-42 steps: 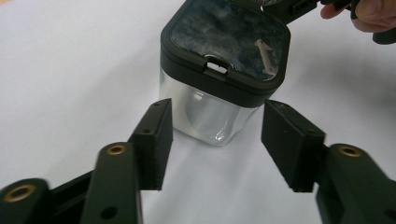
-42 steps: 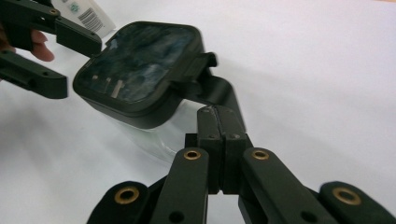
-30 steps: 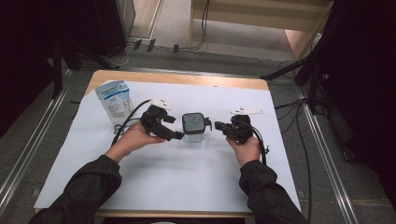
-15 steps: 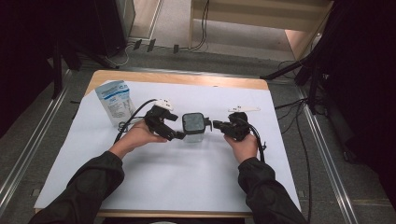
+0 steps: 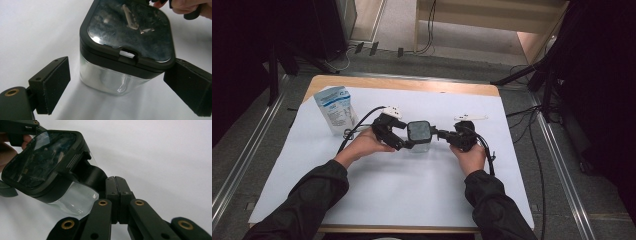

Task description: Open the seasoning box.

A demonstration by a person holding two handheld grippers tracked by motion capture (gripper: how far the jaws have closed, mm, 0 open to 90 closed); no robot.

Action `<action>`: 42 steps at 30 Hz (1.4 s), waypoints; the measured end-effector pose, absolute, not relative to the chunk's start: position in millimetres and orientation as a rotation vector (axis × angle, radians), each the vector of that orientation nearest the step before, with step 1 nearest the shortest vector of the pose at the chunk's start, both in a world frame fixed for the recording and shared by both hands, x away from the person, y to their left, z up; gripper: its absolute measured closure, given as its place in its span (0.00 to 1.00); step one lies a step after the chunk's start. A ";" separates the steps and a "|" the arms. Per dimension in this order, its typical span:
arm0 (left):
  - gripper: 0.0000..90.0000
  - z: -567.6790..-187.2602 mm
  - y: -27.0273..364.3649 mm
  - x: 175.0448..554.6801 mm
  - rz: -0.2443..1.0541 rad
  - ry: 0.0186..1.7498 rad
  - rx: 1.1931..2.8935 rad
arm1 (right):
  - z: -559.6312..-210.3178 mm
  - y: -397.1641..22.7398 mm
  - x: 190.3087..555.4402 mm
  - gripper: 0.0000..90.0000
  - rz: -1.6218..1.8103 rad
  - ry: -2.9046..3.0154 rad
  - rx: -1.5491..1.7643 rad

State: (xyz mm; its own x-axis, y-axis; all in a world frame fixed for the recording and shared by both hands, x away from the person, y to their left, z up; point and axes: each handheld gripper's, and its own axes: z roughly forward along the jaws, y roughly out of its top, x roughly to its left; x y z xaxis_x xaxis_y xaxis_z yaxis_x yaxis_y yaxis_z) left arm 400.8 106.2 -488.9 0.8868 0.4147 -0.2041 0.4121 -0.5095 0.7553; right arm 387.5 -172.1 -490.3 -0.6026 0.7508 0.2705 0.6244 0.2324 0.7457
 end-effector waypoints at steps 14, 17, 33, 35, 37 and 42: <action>0.14 -489.6 93.6 402.0 0.028 0.552 2.188 | -492.9 -169.8 385.8 1.00 1.287 2.329 1.340; 0.15 -489.3 93.6 401.8 0.028 0.555 2.190 | -492.7 -169.7 384.7 1.00 1.287 2.326 1.338; 0.15 -477.5 94.9 399.3 0.029 0.588 2.177 | -492.1 -169.2 383.9 1.00 1.281 2.321 1.340; 0.15 -476.1 95.0 399.0 0.032 0.590 2.177 | -491.7 -169.1 383.8 1.00 1.278 2.320 1.342; 0.15 -474.0 95.1 398.7 0.038 0.585 2.174 | -491.4 -169.2 383.6 1.00 1.283 2.319 1.341; 0.15 -467.2 95.0 397.9 0.042 0.582 2.172 | -490.7 -169.3 383.4 1.00 1.284 2.321 1.337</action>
State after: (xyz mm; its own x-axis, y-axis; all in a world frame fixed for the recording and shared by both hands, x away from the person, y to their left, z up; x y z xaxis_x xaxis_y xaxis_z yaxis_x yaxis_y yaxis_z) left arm 397.9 95.0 -467.2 0.8904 0.4212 -0.1724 0.3924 -0.5187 0.7596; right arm 383.4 -169.3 -490.7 -0.5829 0.7721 0.2532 0.6247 0.2266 0.7472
